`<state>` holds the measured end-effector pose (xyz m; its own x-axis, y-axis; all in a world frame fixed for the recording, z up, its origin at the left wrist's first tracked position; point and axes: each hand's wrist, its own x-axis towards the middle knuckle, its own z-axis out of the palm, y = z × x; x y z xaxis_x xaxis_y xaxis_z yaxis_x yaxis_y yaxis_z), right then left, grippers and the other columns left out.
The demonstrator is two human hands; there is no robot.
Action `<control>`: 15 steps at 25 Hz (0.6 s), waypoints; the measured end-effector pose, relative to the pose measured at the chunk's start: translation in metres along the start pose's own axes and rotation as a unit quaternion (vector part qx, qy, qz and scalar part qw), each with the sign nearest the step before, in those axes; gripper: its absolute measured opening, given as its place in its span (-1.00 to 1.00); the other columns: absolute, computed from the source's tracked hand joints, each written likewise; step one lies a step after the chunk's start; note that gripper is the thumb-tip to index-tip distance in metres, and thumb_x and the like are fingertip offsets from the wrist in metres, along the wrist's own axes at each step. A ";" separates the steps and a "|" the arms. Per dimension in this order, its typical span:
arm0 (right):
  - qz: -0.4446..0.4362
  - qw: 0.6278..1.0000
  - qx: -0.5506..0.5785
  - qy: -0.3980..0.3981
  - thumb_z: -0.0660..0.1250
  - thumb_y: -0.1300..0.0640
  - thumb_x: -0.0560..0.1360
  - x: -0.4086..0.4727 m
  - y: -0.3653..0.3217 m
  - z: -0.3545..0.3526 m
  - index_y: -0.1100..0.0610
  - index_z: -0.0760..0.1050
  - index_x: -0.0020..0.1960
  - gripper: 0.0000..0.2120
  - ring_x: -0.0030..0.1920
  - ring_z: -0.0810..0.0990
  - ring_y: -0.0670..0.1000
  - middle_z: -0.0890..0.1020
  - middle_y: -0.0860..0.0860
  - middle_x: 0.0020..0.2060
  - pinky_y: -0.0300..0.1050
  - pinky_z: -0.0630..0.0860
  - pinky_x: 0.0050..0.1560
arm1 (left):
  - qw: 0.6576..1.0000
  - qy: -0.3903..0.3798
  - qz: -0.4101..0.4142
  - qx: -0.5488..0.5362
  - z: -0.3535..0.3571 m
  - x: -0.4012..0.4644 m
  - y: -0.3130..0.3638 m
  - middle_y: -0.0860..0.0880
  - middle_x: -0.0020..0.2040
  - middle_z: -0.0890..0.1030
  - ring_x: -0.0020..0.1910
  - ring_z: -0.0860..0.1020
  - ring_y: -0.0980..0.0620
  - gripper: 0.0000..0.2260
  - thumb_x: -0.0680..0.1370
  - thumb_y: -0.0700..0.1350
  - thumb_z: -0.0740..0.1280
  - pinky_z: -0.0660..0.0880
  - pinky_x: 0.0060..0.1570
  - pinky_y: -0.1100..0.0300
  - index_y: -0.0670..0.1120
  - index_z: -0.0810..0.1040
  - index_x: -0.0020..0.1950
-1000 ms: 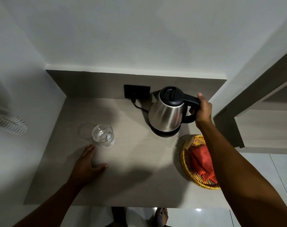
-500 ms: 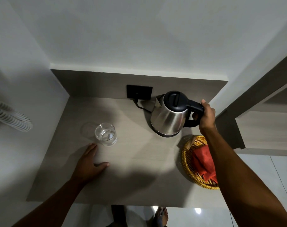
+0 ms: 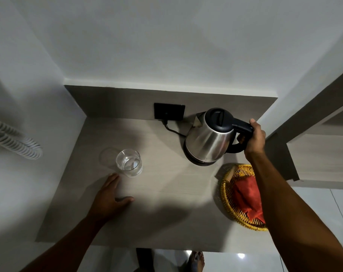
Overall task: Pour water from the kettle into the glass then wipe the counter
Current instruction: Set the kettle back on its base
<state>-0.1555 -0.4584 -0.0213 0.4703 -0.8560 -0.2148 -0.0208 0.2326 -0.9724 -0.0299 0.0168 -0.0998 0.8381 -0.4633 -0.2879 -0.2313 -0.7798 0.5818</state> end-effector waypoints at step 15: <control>-0.031 0.984 -0.174 -0.021 0.12 -0.16 0.68 -0.015 -0.012 -0.003 0.06 0.63 -0.05 -0.59 -0.07 0.62 -0.07 0.67 0.02 -0.13 -0.16 0.48 0.00 | 0.999 0.024 0.020 0.007 0.005 0.004 -0.011 -0.14 0.57 0.30 0.56 0.23 -0.05 0.02 0.20 0.35 0.42 0.09 0.46 0.21 -0.21 0.34 0.51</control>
<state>-0.1647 -0.4497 -0.0063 0.5166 -0.8417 -0.1570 -0.2878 0.0020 -0.9577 -0.0259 0.0216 -0.1112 0.8506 -0.4741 -0.2274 -0.2718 -0.7667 0.5817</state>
